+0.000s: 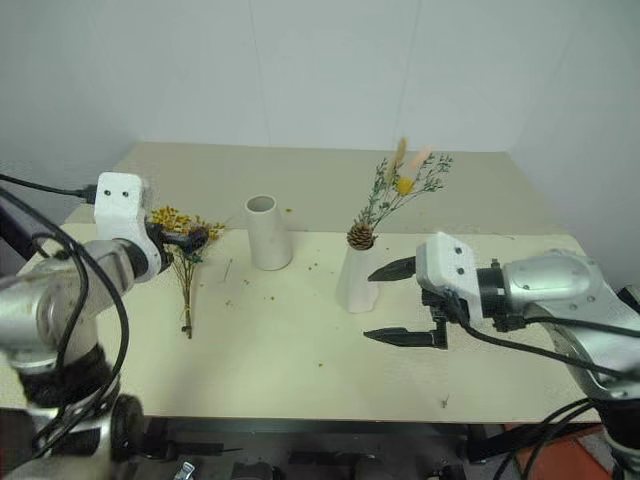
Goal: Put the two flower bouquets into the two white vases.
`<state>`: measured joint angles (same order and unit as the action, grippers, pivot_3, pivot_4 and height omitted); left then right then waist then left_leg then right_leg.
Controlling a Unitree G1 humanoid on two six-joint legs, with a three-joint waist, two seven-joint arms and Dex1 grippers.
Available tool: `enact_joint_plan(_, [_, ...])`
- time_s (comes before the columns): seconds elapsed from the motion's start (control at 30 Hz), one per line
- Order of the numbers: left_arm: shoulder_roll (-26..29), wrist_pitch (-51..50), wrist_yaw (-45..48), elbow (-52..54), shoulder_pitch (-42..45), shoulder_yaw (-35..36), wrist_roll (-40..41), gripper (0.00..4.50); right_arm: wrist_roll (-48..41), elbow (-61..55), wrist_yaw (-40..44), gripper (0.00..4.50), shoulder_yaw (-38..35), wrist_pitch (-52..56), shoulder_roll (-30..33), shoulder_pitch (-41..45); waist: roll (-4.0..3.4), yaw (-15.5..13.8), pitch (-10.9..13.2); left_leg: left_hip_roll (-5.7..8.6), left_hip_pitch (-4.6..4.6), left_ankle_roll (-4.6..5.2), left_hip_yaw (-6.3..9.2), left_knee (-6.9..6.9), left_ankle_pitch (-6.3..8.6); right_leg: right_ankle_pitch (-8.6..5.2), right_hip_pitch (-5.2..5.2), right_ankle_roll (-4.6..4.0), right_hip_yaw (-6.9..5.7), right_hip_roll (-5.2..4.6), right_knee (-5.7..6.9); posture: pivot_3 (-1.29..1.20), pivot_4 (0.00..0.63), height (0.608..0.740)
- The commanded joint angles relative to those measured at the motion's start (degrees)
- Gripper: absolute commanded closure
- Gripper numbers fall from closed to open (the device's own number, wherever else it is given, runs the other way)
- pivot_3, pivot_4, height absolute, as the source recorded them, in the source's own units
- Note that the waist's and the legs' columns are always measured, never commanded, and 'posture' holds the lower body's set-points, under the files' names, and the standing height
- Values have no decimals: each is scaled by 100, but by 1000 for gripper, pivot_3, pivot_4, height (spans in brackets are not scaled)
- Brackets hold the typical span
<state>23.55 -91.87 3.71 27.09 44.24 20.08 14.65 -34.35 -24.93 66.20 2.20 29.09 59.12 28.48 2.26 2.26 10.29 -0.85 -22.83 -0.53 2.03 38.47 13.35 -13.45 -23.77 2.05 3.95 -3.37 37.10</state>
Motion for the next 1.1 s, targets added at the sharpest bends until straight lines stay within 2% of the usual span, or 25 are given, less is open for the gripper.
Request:
enact_joint_plan(0.03, [149, -63, -470, -434, 85, 135, 363, 0, 126, 35, -79, 24, 187, 317, -107, 328, 0, 28, 0, -1, -1, 0, -2, -7, 0, 0, -8, -1, 4, -1, 0, 0, 150, 740])
enact_joint_plan(0.13, [165, -63, -1027, -800, -16, 290, 679, 0, 140, -24, -90, 24, 226, 439, -179, 381, 0, 3, 0, -1, -24, -1, 0, -8, -1, 2, -39, -4, 6, -3, 8, 0, 150, 740])
enact_joint_plan(0.23, [-83, -63, -1801, -1038, -105, 552, 865, 0, 243, -76, -134, 24, 254, 421, -231, 277, 0, -28, 0, 3, -31, -2, 2, -8, 0, 2, -41, -3, 5, -11, 3, 0, 150, 740])
enact_joint_plan(0.43, [1, -63, -2662, -1419, -360, 487, 2104, 0, 294, -224, -316, 24, 229, 491, -319, 99, 1, -154, -1, 4, -33, -3, 5, -7, 0, 4, -44, -4, 4, -13, 5, 0, 150, 740])
enact_joint_plan(0.6, [114, -63, -3006, -2028, -67, 262, 2556, 0, 252, -362, -418, 24, 211, 633, -370, 67, 1, -169, -1, 8, -33, -4, 6, -5, -1, 4, -41, -4, 2, -15, 4, 0, 150, 740])
enact_joint_plan(0.83, [251, -63, -2780, -2592, 144, 4, 2764, 0, 117, -546, -473, 24, 138, 797, -371, 32, 1, -138, -1, 10, -33, -5, 5, -5, -1, 4, -41, -5, 1, -13, 2, 0, 150, 740])
enact_joint_plan(1.03, [316, -62, -2531, -3245, 225, 31, 2061, 0, 119, -626, -564, 24, 56, 886, -301, -112, 1, -138, -2, 10, -31, -5, 5, -5, -2, 4, -41, -6, 1, -11, 5, 0, 150, 740])
enact_joint_plan(1.1, [336, -6, -2348, -3347, 271, -44, 1850, 393, 108, -640, -576, 0, 25, 912, -288, -145, 0, -143, -2, 11, -30, -6, 5, -5, -2, 4, -38, -6, 1, -11, 4, 0, 150, 740])
